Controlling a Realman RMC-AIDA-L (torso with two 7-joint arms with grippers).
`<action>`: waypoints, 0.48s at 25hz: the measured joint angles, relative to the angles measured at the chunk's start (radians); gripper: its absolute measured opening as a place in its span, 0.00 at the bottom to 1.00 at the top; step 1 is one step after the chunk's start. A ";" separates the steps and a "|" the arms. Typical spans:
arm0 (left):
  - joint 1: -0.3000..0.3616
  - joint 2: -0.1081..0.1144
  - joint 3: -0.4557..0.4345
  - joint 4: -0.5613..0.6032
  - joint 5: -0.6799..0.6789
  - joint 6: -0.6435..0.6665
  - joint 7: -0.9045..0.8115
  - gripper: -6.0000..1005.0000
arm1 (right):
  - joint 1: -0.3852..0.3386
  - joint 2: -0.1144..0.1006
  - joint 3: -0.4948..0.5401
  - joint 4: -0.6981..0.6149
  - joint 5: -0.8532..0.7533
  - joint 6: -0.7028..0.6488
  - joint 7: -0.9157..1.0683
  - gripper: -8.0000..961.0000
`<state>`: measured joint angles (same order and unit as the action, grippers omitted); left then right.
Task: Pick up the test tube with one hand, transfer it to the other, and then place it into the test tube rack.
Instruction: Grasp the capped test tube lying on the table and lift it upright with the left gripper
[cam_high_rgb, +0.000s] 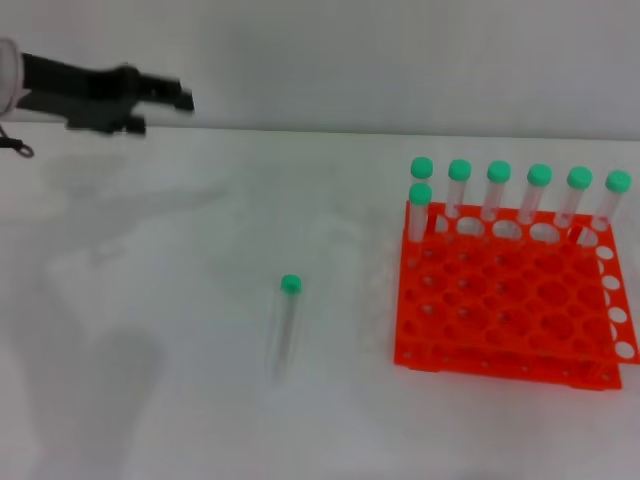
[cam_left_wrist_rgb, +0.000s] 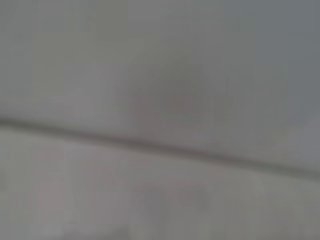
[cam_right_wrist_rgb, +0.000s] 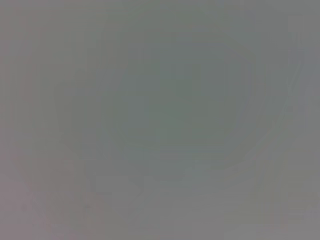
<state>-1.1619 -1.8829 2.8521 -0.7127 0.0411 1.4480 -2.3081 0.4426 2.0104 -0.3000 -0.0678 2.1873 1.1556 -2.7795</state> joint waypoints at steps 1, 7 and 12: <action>-0.029 0.003 -0.001 0.000 0.081 0.008 -0.035 0.84 | 0.000 0.000 0.001 -0.004 0.001 0.000 0.000 0.89; -0.193 -0.008 -0.003 0.035 0.491 0.045 -0.226 0.83 | 0.005 0.000 0.001 -0.014 0.002 0.000 0.000 0.89; -0.252 -0.022 -0.004 0.140 0.658 0.048 -0.359 0.82 | 0.009 -0.001 -0.003 -0.014 -0.001 -0.005 0.000 0.89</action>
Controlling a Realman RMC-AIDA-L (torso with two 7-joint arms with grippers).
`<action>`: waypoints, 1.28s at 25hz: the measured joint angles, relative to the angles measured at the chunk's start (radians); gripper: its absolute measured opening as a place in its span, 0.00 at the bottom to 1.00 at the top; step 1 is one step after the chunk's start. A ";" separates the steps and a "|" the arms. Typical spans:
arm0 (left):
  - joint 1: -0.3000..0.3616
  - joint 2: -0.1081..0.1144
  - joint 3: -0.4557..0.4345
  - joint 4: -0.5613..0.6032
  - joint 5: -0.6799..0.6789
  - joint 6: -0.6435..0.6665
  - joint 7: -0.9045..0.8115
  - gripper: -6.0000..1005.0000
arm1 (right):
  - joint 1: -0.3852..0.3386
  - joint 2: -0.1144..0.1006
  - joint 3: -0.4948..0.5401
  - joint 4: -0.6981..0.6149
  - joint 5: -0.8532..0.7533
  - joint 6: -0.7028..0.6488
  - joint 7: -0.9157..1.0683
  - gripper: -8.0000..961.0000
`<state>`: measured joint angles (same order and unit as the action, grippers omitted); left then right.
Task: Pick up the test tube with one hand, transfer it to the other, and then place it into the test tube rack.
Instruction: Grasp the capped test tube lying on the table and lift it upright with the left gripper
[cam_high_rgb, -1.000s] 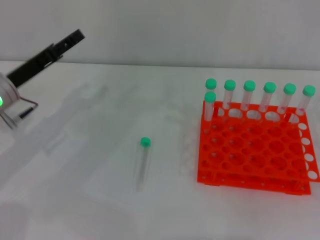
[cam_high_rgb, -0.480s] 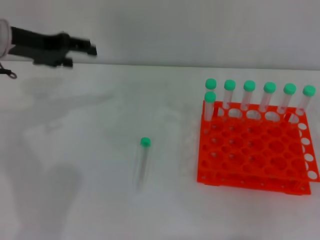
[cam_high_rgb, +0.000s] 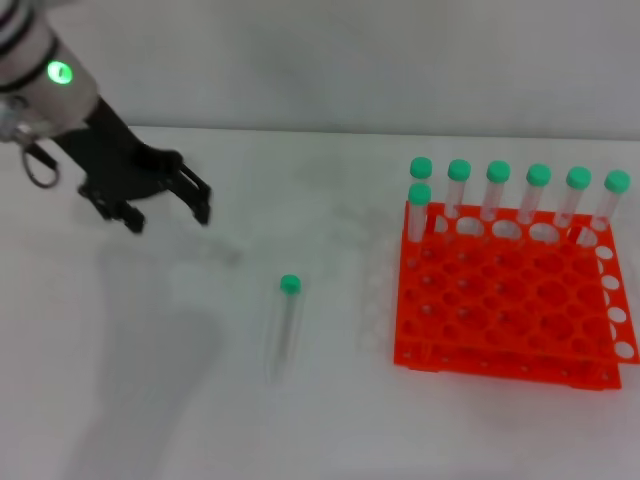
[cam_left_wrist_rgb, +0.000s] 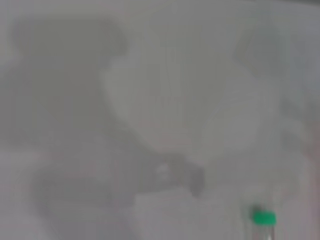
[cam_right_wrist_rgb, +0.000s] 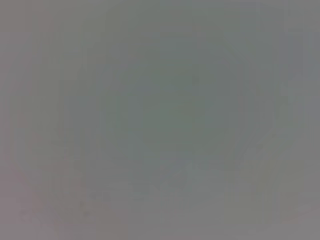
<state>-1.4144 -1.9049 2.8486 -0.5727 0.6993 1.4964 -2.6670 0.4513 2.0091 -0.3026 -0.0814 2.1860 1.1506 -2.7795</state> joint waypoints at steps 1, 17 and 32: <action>-0.006 -0.001 0.000 0.022 0.009 -0.001 -0.018 0.81 | 0.000 0.000 -0.001 0.000 0.000 0.000 0.000 0.89; -0.027 -0.083 -0.002 0.244 0.116 -0.057 -0.213 0.77 | 0.005 -0.008 -0.014 0.009 -0.003 -0.026 0.000 0.89; -0.004 -0.152 -0.003 0.322 0.176 -0.186 -0.254 0.73 | 0.025 -0.003 -0.032 0.010 -0.003 -0.031 0.000 0.89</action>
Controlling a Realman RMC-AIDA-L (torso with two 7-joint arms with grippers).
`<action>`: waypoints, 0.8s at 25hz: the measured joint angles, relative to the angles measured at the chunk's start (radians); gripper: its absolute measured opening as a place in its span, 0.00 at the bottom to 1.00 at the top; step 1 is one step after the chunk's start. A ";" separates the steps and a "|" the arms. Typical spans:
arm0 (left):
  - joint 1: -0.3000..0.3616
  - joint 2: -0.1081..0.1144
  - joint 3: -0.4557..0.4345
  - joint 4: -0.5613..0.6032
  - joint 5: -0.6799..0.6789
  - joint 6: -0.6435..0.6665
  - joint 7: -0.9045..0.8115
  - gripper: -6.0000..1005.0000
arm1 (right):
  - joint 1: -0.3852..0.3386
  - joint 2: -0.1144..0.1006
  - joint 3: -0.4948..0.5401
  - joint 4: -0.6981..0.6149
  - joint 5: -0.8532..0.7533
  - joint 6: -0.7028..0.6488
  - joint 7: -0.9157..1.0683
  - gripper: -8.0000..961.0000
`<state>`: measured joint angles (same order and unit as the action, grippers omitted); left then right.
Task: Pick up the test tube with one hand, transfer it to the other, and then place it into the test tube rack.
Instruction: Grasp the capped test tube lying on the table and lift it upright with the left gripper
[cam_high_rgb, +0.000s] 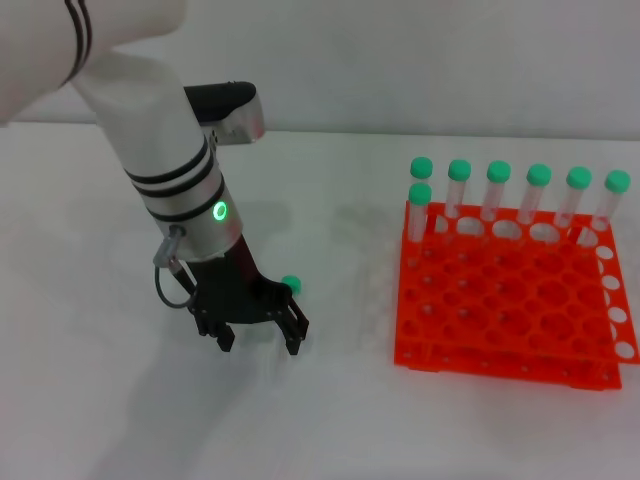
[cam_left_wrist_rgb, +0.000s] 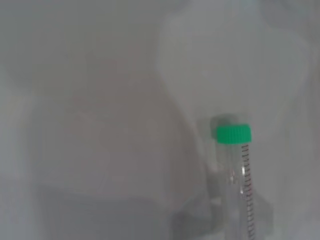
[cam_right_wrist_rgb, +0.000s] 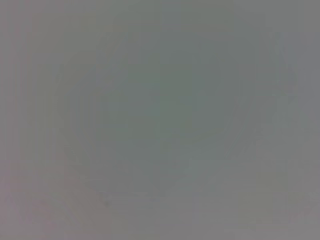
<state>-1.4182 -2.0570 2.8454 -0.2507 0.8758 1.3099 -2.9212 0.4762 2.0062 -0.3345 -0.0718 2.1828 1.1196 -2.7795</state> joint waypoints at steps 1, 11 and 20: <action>0.002 -0.003 0.000 0.000 0.004 -0.007 0.000 0.73 | 0.002 0.000 0.000 0.000 0.000 -0.004 0.000 0.89; 0.015 -0.008 0.000 0.037 0.013 -0.054 -0.002 0.71 | 0.016 0.003 0.000 0.002 0.000 -0.017 0.000 0.89; 0.017 -0.009 0.000 0.042 0.026 -0.082 -0.001 0.57 | 0.017 0.003 0.008 -0.002 0.000 -0.017 0.000 0.89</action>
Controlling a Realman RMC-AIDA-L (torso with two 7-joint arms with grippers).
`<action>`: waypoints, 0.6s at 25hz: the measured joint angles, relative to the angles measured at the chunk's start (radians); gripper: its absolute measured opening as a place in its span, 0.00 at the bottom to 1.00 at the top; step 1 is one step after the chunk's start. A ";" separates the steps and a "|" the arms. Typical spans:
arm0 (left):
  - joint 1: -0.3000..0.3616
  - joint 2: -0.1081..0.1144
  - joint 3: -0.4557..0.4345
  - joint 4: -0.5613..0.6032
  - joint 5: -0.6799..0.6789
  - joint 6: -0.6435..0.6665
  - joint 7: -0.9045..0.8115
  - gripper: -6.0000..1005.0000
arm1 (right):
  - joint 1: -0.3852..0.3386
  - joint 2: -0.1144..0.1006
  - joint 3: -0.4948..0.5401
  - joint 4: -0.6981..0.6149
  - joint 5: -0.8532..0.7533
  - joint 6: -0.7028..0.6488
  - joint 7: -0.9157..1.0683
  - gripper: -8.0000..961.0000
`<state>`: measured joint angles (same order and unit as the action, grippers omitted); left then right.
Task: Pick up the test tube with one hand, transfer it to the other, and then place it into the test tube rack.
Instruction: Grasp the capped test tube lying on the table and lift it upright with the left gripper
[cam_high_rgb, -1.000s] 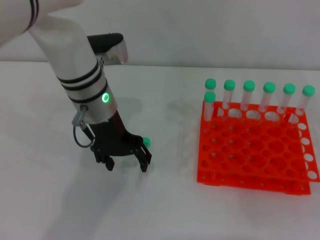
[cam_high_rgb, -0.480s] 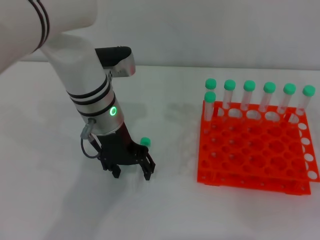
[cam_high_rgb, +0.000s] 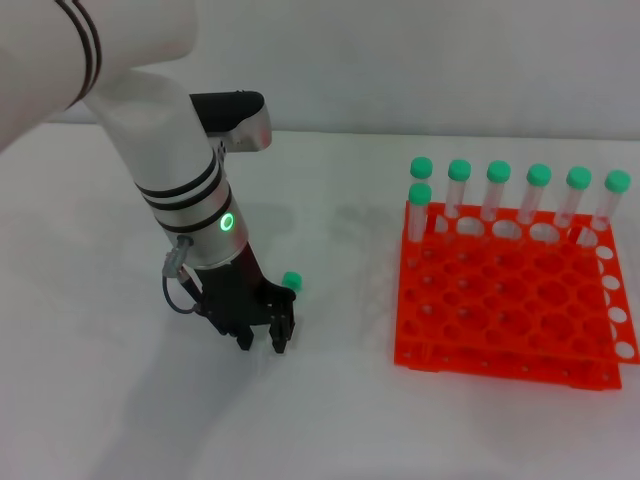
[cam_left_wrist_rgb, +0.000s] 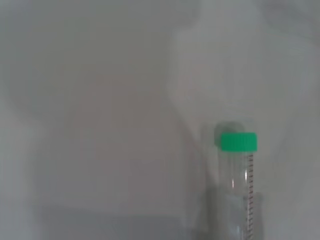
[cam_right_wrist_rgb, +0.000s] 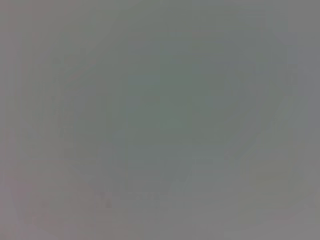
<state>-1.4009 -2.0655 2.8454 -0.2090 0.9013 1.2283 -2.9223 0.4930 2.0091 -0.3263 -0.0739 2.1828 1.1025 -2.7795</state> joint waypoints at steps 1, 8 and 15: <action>0.000 0.000 0.000 0.003 0.000 -0.005 0.000 0.54 | 0.001 -0.001 0.000 0.000 0.000 0.000 0.000 0.89; 0.001 -0.004 0.000 0.010 0.001 -0.025 0.003 0.41 | 0.009 -0.003 0.001 -0.001 0.000 -0.002 0.000 0.89; 0.014 -0.005 0.000 0.032 0.009 -0.029 0.000 0.40 | 0.012 -0.004 0.001 -0.005 0.001 -0.002 0.000 0.89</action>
<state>-1.3873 -2.0702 2.8450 -0.1775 0.9100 1.1996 -2.9223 0.5047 2.0051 -0.3251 -0.0787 2.1836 1.1001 -2.7795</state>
